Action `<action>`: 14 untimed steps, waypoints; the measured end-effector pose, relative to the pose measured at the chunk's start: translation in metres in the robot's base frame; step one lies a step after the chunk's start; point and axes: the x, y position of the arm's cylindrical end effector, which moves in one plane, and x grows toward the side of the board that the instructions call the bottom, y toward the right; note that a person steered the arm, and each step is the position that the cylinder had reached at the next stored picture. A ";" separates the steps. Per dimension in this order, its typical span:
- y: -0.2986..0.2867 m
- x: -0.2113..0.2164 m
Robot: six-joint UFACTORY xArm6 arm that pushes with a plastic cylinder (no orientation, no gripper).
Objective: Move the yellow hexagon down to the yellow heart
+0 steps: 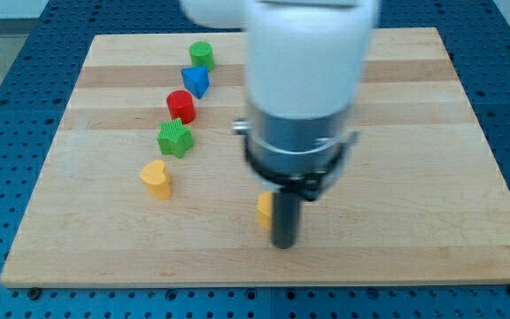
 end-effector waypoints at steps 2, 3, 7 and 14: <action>0.087 -0.007; 0.068 -0.010; -0.060 -0.029; -0.106 -0.024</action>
